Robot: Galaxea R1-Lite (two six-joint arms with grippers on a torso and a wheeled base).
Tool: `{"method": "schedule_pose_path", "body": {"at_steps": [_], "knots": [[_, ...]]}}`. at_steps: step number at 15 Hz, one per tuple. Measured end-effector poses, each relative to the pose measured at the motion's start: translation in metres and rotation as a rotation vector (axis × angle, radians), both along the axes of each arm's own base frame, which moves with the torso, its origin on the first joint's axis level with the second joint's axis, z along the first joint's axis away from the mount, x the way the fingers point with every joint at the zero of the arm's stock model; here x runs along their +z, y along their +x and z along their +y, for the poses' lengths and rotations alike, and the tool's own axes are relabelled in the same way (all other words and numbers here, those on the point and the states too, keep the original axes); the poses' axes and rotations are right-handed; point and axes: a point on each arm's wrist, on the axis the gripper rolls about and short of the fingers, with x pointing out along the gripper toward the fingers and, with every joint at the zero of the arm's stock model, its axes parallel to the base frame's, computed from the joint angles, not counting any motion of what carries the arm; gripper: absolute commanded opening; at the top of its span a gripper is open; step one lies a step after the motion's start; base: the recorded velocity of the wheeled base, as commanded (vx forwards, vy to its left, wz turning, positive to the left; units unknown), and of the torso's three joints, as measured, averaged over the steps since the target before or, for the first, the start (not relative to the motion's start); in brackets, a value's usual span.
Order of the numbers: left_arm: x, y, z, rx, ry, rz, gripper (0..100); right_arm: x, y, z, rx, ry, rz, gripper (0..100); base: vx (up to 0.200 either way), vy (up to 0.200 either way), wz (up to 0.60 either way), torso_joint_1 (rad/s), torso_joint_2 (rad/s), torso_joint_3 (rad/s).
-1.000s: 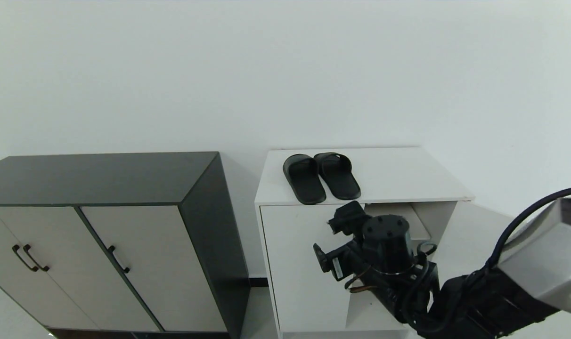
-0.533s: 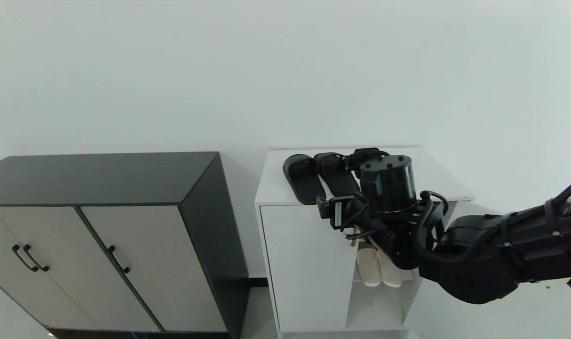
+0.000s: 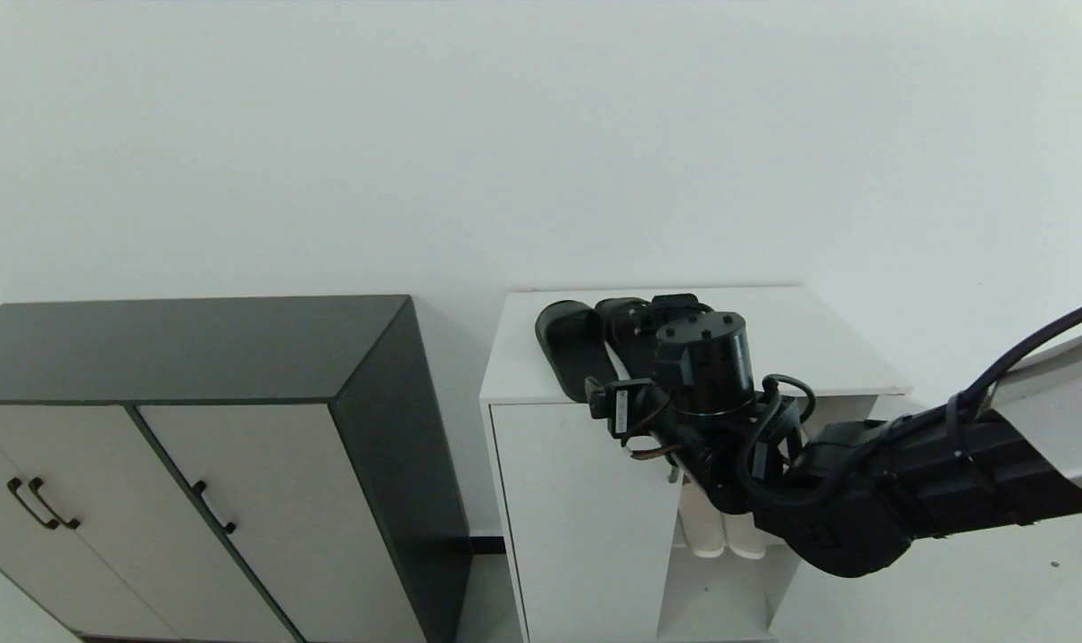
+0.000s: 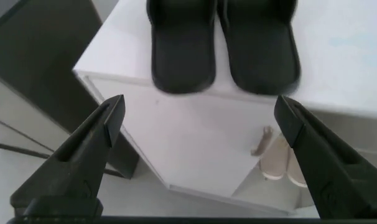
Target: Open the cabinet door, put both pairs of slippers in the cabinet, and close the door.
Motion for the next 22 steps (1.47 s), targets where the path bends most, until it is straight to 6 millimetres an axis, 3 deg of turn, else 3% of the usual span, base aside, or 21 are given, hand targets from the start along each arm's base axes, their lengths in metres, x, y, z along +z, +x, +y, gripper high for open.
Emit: {"method": "schedule_pose_path", "body": {"at_steps": [6, 15, 22], "knots": [[0.0, 0.0, 0.0, 0.0, -0.001, 0.0, 0, -0.011, 0.007, 0.004, 0.005, -0.023, 0.016, 100, 0.2, 0.0, 0.0, 0.009, 0.0, 0.001], [0.0, 0.0, 0.0, 0.0, -0.001, 0.0, 0, -0.032, 0.045, 0.008, 0.075, -0.096, -0.019, 100, 0.0, 0.0, 0.0, 0.0, 0.0, 0.0], [0.0, 0.0, 0.0, 0.001, -0.001, 0.0, 0, -0.042, 0.081, 0.024, 0.076, -0.087, -0.062, 100, 0.0, 0.0, 0.0, 0.0, 0.0, 0.0]]}}
